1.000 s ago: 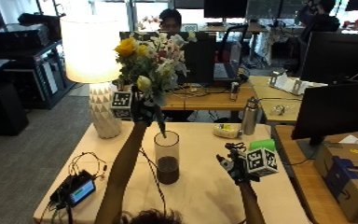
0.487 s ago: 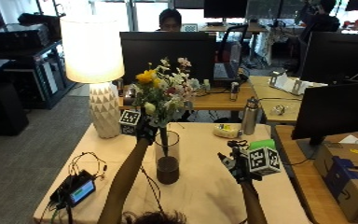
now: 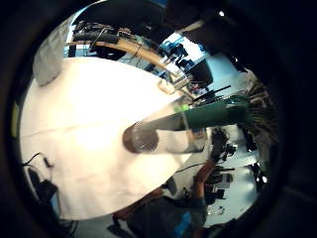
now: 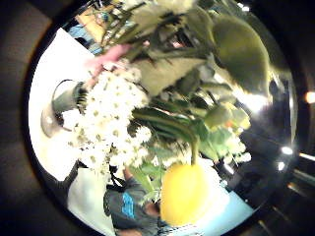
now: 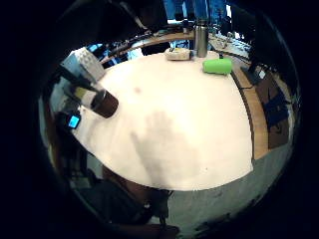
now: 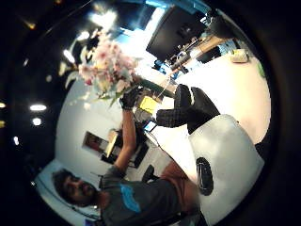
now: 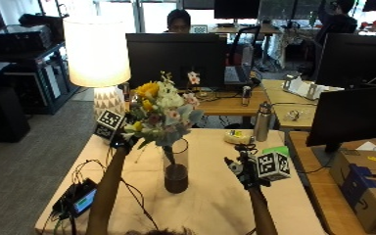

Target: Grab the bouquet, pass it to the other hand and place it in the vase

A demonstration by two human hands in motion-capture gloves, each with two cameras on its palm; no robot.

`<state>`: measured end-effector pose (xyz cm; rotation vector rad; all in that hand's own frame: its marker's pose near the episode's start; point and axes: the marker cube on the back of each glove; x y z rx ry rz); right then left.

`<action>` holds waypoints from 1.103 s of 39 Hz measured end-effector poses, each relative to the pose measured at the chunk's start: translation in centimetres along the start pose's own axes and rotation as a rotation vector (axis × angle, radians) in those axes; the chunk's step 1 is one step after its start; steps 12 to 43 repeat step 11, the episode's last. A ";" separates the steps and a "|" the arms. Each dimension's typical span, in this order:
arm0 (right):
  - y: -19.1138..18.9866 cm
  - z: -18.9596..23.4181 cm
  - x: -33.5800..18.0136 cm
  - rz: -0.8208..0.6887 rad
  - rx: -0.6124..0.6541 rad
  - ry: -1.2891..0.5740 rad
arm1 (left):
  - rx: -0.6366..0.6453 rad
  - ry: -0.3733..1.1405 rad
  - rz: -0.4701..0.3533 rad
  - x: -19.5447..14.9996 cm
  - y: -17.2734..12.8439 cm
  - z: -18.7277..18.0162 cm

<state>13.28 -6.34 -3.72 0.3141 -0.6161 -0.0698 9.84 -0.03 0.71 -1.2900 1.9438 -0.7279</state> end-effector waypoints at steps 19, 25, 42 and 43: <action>-0.3 0.3 -1.0 -0.013 -0.002 0.001 | 0.102 -0.273 -0.159 -5.8 1.4 -6.4; -0.3 0.3 -1.0 -0.013 -0.002 0.001 | 0.102 -0.273 -0.159 -5.8 1.4 -6.4; -0.3 0.3 -1.0 -0.013 -0.002 0.001 | 0.102 -0.273 -0.159 -5.8 1.4 -6.4; -0.3 0.3 -1.0 -0.013 -0.002 0.001 | 0.102 -0.273 -0.159 -5.8 1.4 -6.4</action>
